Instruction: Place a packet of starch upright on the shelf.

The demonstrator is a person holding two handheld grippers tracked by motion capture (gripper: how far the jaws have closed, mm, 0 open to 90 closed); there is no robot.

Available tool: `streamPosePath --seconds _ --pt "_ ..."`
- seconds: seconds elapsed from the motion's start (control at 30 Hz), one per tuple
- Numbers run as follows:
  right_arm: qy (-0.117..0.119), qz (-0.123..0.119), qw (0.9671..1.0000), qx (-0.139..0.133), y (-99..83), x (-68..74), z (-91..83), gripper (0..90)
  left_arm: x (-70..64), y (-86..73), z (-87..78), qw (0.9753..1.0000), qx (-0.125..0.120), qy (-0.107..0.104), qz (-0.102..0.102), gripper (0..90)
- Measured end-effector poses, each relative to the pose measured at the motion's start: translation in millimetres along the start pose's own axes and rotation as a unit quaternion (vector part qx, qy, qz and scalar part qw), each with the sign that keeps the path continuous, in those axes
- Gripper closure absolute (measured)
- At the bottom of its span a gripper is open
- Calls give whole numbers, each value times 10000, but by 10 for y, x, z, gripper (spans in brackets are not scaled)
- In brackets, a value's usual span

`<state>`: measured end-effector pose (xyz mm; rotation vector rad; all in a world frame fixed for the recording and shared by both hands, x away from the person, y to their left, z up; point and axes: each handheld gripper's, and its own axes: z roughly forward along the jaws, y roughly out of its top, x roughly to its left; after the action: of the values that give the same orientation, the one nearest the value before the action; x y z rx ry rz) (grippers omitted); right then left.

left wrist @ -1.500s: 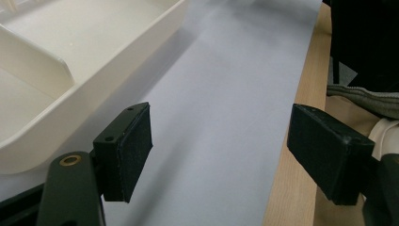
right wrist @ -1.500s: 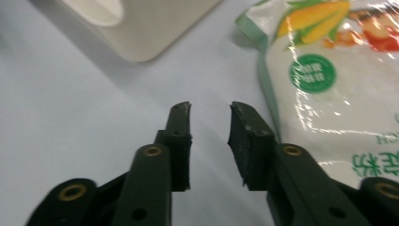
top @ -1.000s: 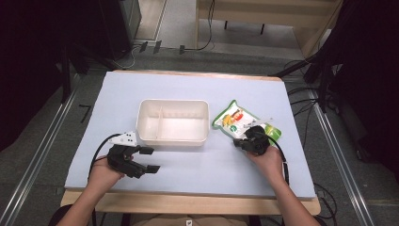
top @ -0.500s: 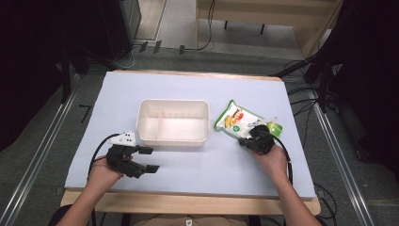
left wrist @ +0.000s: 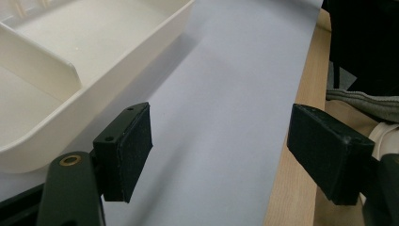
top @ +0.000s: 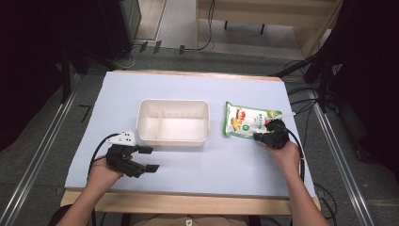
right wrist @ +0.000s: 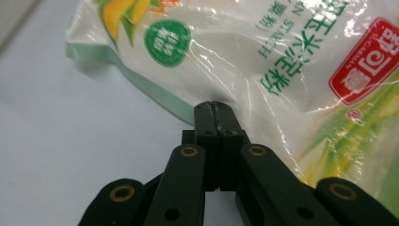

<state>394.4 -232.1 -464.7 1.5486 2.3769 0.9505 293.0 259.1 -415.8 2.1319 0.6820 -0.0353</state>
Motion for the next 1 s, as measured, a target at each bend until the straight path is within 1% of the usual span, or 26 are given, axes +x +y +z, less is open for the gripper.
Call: streamPosePath --seconds 0.03,0.1,0.13,0.17,0.23,0.3,0.33,0.37,0.4,0.43,0.5,0.63,0.7,0.77,0.8,0.83,0.9,1.0 --pt "71 95 9999 -43 16 22 -23 900 0 -1 0 10000 -21 -3 1 233" --pt "132 66 9998 -141 60 75 -62 900 -5 -1 -1 10000 -56 16 -6 233" --pt "144 34 9996 -237 105 110 -90 900 -7 -2 -4 10000 -57 33 34 233" --pt "162 95 9993 -310 148 140 -110 900 -15 -1 -4 10000 -59 41 41 233" --pt "127 24 9992 -387 268 177 -123 900 -33 -1 3 9999 -60 18 97 233" --pt "102 -7 9991 -400 412 195 -92 900 -31 -4 4 9999 -21 44 92 233" --pt "93 -21 9992 -400 484 201 -61 900 -26 -6 -3 10000 6 65 71 233" --pt "75 -35 9992 -384 583 202 -16 900 -20 -12 -5 10000 -33 60 59 233" --pt "66 -58 9992 -400 640 199 12 900 -13 -14 -11 10000 -30 73 58 233" --pt "51 -42 9991 -415 697 197 44 900 -9 -17 -13 10000 -63 63 16 233" --pt "64 -3 9990 -443 851 173 145 900 -6 -22 -13 9999 -91 67 -1 233" --pt "76 123 9993 -336 1062 142 343 900 -12 -19 -19 10000 -67 62 27 233" --pt "-1 135 9995 -297 1146 131 408 900 -8 -21 -11 10000 -92 34 16 233" --pt "-36 227 9992 -323 1242 87 484 900 -8 -18 -5 10000 -71 2 22 233" --pt "-39 331 9989 -323 1275 63 520 900 -11 -15 -8 10000 -22 25 42 233" --pt "-36 379 9988 -302 1294 43 552 900 -17 -18 0 10000 -50 9 34 233" --pt "-121 494 9984 -229 1344 0 643 900 -21 -18 -2 10000 -54 0 45 233" --pt "-169 613 9979 -98 1407 -49 752 900 -11 -20 -7 10000 -60 -10 36 233"
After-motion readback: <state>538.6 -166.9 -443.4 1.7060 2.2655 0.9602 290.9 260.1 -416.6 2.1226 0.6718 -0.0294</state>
